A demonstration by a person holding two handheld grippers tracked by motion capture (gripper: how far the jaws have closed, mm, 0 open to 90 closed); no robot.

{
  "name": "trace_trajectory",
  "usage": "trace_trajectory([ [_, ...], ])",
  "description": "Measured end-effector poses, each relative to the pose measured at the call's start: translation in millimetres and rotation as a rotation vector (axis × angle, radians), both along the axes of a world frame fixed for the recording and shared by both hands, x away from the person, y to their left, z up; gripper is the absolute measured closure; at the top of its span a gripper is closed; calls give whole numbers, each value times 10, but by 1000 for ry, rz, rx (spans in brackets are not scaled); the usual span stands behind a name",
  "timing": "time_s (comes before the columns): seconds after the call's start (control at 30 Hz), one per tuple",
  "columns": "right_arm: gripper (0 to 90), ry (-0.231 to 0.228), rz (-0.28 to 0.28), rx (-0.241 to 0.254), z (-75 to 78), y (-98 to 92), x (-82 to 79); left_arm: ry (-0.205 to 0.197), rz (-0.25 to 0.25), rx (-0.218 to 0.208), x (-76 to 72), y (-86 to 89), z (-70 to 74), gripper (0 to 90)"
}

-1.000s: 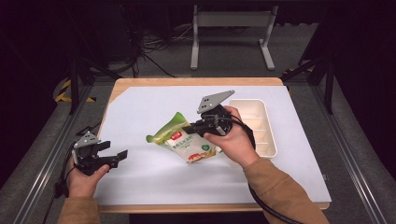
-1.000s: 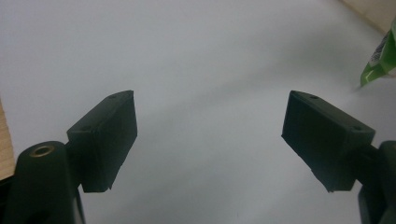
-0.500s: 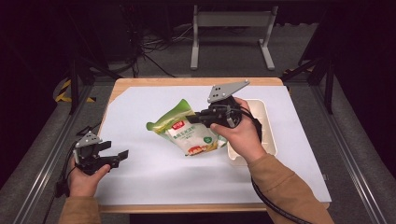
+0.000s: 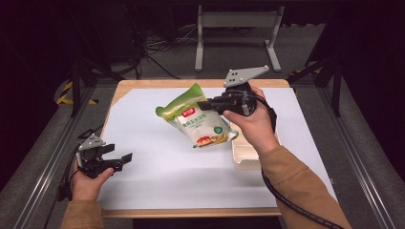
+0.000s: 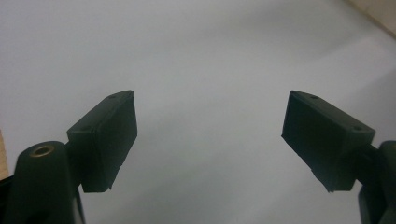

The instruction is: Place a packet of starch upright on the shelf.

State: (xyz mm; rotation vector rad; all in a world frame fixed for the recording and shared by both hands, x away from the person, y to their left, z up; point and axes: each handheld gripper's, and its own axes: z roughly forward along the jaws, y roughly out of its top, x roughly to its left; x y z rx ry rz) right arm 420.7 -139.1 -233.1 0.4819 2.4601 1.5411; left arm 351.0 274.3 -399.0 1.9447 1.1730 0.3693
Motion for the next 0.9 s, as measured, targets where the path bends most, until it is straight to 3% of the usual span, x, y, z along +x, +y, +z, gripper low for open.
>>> trace_trajectory([
  [0.3,893,-24,-52,10,116,-192,154,5,6,-8,0,11,-14,187],
  [0.5,893,-48,-80,-16,167,-322,219,2,9,0,9,2,-20,187],
  [0.9,893,-73,-134,9,243,-569,332,5,8,-4,11,-6,-26,186],
])
